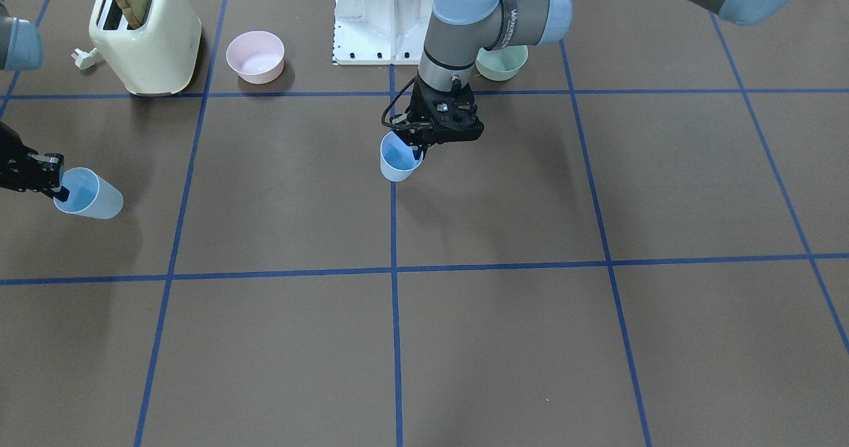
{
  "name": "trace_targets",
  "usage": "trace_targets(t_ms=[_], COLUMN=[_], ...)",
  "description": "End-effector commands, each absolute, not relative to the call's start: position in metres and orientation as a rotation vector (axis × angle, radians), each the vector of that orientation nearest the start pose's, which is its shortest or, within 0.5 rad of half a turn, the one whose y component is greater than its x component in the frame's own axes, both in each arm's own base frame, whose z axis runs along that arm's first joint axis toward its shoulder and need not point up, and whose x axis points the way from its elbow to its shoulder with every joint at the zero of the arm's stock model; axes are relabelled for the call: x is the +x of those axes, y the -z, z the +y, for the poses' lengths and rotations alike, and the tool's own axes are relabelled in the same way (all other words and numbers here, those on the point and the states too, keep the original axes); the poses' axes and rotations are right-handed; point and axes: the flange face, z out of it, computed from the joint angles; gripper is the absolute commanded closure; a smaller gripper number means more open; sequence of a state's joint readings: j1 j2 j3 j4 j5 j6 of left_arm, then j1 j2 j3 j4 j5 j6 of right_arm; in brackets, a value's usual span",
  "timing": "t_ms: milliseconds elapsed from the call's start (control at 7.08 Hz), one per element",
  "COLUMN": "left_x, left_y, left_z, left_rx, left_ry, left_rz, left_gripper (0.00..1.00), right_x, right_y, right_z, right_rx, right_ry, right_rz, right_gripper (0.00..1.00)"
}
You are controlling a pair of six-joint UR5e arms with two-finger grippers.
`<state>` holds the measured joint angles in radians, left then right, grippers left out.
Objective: Stack blue cups with both arms
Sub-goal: 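Release the cup and withdraw the left gripper while the right gripper lifts its cup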
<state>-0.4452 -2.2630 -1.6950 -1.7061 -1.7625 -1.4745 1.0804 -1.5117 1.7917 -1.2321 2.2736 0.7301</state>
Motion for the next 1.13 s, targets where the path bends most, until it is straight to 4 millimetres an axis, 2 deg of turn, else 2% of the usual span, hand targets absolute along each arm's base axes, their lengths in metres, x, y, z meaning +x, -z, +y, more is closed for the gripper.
trace_targets(t_ms=[0,565,847,989], left_x=[0.572,0.583,0.582,0.582], left_y=[-0.181,-0.185,-0.184,-0.184], left_z=[-0.383,-0.375,-0.374,-0.374], left_rx=[0.091,0.101,0.103,0.104], left_ry=[0.237,0.236,0.232,0.231], left_rz=[0.957,0.942,0.948,0.953], left_gripper=[1.00,1.00,0.98,0.54], right_x=[-0.191,-0.189,-0.188,-0.188], right_y=[-0.439,-0.435,-0.434,-0.435], right_z=[-0.511,-0.514,-0.513,-0.514], right_rx=[0.082,0.081,0.078,0.079], right_ry=[-0.015,-0.019,-0.019,-0.017], right_rz=[-0.894,-0.902,-0.907,-0.907], right_gripper=[1.00,1.00,1.00,1.00])
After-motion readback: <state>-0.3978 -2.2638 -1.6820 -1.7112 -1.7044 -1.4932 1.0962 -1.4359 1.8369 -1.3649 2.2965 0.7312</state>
